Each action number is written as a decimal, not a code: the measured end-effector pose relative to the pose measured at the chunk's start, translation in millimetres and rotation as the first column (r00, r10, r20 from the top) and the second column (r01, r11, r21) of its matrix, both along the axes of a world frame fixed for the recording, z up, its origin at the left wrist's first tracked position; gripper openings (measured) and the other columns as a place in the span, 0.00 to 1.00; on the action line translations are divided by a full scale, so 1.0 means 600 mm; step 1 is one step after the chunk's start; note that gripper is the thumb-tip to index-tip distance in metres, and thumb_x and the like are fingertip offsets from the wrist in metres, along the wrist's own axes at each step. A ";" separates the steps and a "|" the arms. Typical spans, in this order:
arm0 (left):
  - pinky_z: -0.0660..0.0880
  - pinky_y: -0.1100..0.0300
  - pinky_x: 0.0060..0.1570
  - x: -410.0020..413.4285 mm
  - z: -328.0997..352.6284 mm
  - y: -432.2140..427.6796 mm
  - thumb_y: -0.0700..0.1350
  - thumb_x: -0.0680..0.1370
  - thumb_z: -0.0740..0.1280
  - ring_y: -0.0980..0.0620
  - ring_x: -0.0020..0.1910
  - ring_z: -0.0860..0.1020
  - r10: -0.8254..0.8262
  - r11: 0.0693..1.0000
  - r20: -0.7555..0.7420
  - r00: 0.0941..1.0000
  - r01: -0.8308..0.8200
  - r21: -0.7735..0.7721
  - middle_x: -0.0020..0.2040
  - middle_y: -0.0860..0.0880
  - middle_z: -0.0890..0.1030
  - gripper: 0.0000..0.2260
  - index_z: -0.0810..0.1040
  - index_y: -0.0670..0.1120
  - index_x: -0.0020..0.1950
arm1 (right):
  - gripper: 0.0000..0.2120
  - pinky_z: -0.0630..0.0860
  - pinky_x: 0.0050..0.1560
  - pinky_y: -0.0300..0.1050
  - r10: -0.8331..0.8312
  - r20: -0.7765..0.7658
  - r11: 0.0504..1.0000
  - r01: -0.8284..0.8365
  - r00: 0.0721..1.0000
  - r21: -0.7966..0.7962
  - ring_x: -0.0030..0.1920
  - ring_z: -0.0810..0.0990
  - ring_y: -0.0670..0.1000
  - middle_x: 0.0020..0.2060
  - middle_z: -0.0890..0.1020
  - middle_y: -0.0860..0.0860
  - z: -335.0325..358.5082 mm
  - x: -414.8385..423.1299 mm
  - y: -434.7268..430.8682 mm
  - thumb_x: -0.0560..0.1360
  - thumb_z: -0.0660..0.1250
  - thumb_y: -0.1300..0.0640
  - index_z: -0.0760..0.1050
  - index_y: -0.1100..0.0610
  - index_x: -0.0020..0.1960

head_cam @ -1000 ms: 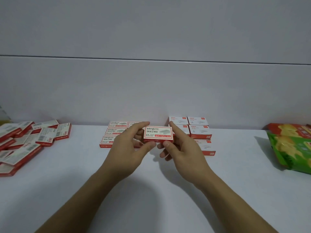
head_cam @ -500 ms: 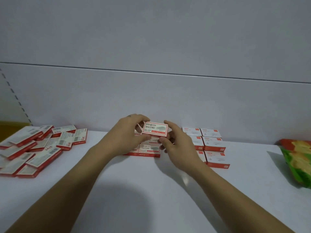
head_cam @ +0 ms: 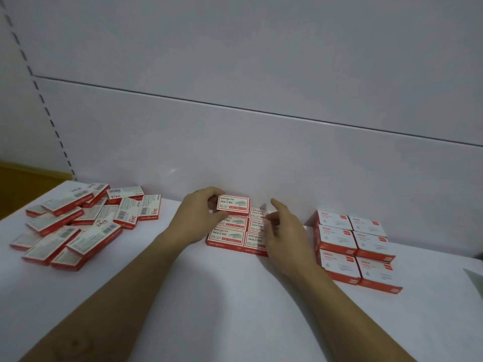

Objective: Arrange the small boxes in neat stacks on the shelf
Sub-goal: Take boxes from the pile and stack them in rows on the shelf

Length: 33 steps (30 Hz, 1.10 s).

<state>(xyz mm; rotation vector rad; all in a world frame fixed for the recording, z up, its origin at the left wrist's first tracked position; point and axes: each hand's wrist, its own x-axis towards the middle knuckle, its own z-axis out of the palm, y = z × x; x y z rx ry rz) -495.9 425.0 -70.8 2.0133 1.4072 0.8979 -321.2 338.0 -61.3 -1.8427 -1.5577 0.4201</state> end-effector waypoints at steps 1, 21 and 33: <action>0.76 0.63 0.47 0.002 -0.002 0.000 0.45 0.74 0.72 0.55 0.52 0.79 0.003 1.000 0.003 1.000 -0.003 0.006 0.55 0.54 0.80 0.19 0.73 0.51 0.64 | 0.22 0.78 0.51 0.35 -0.009 0.018 1.000 0.008 1.000 0.019 0.57 0.78 0.46 0.64 0.76 0.49 -0.006 0.001 0.002 0.81 0.59 0.55 0.61 0.49 0.74; 0.78 0.50 0.55 0.018 -0.018 -0.004 0.52 0.77 0.66 0.53 0.51 0.79 0.085 0.995 -0.120 0.989 -0.078 0.063 0.58 0.51 0.79 0.14 0.78 0.53 0.62 | 0.26 0.64 0.69 0.49 0.033 0.152 0.999 -0.034 0.988 0.002 0.69 0.65 0.48 0.69 0.70 0.47 -0.024 0.002 -0.003 0.79 0.60 0.44 0.61 0.49 0.74; 0.60 0.50 0.67 -0.011 0.044 -0.054 0.62 0.76 0.62 0.52 0.67 0.67 0.073 0.970 -0.442 0.894 0.039 0.240 0.69 0.54 0.72 0.23 0.69 0.56 0.69 | 0.33 0.57 0.72 0.47 0.059 0.336 0.992 -0.093 0.940 0.087 0.73 0.60 0.49 0.73 0.65 0.48 0.019 -0.010 0.000 0.74 0.67 0.42 0.61 0.50 0.75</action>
